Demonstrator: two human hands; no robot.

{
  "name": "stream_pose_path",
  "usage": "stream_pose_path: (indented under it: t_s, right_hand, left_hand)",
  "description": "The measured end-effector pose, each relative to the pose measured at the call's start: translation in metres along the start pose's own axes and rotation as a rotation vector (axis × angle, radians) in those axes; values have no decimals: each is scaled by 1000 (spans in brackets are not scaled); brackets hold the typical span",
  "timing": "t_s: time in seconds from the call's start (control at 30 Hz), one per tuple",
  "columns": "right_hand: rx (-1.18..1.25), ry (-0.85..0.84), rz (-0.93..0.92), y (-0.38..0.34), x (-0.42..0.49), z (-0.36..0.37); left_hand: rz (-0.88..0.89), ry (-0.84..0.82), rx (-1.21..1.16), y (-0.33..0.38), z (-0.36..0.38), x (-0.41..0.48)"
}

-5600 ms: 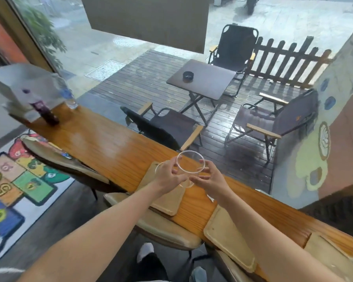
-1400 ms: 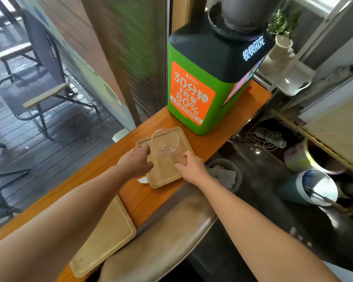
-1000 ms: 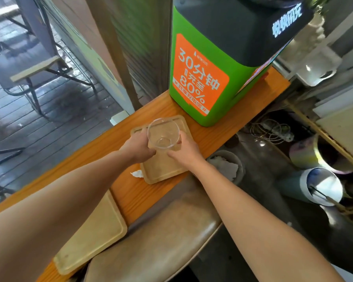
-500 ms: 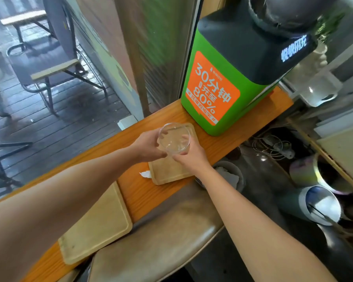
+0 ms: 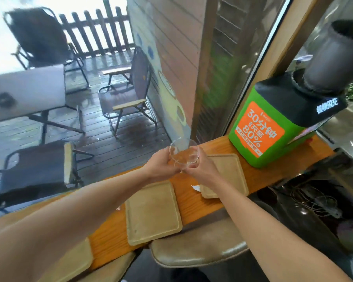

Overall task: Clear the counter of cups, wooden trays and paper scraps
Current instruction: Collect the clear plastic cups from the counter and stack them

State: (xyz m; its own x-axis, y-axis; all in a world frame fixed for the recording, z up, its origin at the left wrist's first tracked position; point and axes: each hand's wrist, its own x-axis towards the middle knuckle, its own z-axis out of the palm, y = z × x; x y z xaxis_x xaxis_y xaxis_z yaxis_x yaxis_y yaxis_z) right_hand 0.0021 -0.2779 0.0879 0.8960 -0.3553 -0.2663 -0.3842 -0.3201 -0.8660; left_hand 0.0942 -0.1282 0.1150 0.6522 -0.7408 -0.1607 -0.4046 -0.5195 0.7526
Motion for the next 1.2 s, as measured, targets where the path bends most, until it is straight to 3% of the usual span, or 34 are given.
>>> stream_pose_path:
  t_s: [0.33, 0.6, 0.97, 1.2]
  right_hand:
    - [-165, -301, -190, -80, -15, 137]
    - [-218, -477, -239, -118, -51, 246]
    - [-268, -541, -280, -155, -107, 364]
    - [-299, -539, -265, -163, -121, 384]
  left_hand:
    - [-201, 212, -78, -89, -81, -140]
    - [-387, 329, -138, -156, -111, -247]
    - [-413, 422, -146, -228, -144, -361]
    - [-408, 446, -166, -241, -150, -383]
